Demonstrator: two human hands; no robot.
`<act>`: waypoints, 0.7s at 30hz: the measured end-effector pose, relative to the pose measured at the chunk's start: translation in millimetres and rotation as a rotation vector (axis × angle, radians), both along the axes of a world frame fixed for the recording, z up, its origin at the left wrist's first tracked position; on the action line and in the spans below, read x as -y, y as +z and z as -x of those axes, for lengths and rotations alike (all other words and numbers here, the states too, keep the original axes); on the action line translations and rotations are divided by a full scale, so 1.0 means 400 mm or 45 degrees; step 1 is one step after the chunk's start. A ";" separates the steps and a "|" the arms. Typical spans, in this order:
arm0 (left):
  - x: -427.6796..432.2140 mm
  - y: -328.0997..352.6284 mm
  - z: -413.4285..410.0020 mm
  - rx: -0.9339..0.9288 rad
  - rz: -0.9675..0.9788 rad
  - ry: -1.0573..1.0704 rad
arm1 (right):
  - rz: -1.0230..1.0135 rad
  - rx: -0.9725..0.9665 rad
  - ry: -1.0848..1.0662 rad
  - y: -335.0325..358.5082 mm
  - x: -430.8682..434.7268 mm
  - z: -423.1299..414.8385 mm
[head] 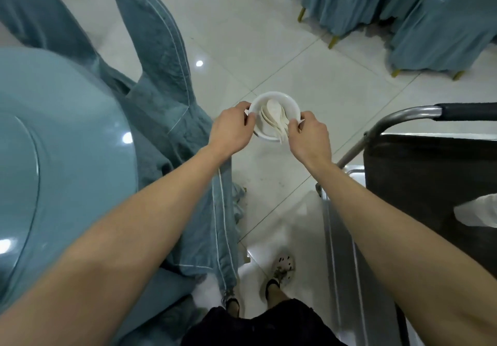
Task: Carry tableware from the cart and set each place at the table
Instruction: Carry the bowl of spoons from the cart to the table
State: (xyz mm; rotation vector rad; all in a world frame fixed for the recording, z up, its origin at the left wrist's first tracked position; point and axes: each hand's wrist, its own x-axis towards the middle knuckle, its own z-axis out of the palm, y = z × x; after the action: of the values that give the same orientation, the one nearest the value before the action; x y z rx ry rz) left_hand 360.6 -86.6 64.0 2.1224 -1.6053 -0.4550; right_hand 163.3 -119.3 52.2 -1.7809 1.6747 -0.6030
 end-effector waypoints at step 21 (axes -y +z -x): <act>-0.449 0.023 -0.507 -0.059 0.039 0.683 | 0.052 -0.016 0.683 0.041 -0.214 -0.609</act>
State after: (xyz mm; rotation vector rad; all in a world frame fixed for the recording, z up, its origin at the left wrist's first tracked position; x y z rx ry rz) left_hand 563.3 93.0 73.2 2.3756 -0.9481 -0.2927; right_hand 406.8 -33.8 68.7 -2.1469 1.1180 -0.3831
